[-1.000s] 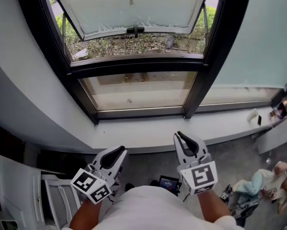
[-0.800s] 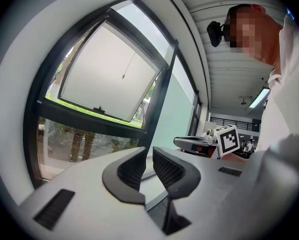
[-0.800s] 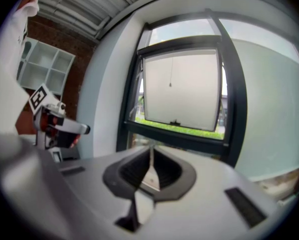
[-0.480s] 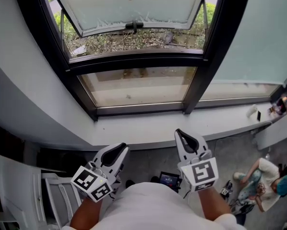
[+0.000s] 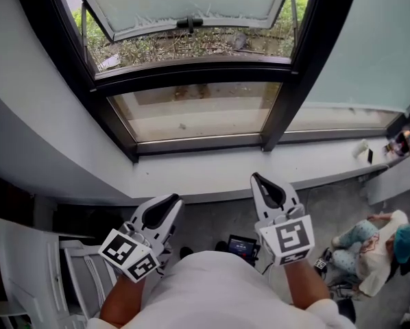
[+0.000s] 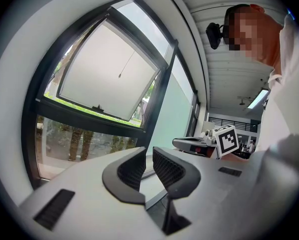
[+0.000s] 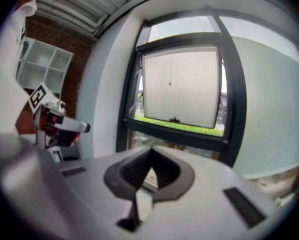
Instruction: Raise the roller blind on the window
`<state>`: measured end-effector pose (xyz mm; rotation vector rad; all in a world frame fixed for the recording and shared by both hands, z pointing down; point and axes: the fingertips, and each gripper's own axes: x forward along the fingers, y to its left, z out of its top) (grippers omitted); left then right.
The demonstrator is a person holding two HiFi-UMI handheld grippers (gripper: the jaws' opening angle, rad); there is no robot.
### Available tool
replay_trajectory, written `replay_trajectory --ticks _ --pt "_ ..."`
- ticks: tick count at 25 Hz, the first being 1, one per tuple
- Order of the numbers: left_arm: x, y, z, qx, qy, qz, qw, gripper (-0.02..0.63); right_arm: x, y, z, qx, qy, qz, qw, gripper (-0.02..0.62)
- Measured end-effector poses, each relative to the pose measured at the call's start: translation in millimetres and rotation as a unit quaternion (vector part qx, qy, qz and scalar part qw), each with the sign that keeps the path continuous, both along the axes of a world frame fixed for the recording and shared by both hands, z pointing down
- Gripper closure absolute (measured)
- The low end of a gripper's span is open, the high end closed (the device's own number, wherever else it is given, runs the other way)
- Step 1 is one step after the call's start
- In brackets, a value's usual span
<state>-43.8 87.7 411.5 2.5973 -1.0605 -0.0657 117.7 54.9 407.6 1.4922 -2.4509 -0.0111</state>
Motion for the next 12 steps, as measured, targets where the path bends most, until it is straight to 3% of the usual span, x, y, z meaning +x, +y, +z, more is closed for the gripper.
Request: replay_trajectory --ticks 12 --pt "1.0 0.1 1.7 -0.003 0.000 0.001 1.0000 0.540 0.0 -1.4 -4.5 0.011 0.012 -0.001 1.000 0.574"
